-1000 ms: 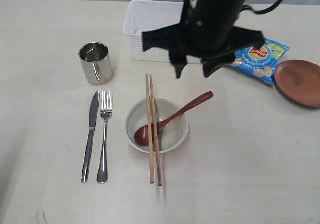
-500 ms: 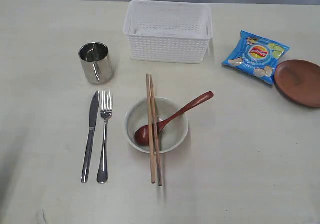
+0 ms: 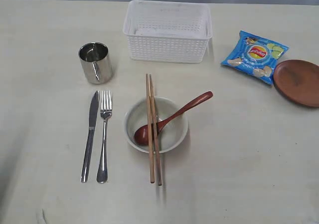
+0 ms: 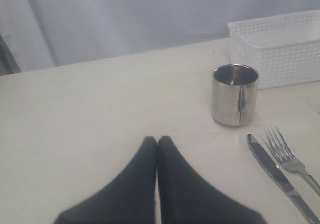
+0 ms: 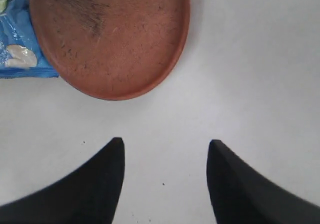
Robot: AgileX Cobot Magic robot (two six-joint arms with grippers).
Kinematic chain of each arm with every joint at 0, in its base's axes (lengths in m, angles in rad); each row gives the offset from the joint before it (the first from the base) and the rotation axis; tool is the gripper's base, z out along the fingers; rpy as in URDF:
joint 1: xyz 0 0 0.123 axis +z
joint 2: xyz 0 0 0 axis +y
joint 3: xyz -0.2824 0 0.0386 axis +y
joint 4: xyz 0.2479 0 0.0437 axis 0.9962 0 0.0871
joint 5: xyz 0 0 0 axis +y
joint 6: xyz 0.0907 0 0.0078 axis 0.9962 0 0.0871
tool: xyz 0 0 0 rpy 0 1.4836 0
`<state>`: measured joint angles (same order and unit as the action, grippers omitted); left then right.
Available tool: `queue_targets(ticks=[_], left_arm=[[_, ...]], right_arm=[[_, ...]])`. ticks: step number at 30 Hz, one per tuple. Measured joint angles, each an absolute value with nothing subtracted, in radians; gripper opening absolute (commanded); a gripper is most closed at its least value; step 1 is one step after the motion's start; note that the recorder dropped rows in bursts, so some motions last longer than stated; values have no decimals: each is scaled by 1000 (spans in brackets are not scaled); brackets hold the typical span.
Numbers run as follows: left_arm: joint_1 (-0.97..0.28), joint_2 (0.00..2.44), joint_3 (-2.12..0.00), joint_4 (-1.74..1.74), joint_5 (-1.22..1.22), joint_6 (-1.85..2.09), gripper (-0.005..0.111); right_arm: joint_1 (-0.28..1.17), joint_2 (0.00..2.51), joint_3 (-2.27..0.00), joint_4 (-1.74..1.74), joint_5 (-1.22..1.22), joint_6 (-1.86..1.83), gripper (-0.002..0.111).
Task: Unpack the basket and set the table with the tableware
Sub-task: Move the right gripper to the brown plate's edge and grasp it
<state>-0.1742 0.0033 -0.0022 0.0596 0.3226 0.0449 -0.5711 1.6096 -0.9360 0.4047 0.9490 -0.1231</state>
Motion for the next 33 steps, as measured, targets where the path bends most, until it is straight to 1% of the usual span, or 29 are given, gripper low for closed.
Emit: queue_targets(ticks=[7, 15, 19, 33], left_arm=[[-174, 3, -2, 60, 323, 45, 0], [-174, 3, -2, 60, 323, 45, 0], [-174, 3, -2, 60, 323, 45, 0], [-174, 3, -2, 60, 323, 45, 0]], right_arm=[[-596, 1770, -911, 481, 815, -232, 49], [-596, 1918, -908, 689, 753, -414, 49], [-596, 1930, -908, 774, 753, -499, 49], [-596, 1932, -908, 797, 675, -508, 48]])
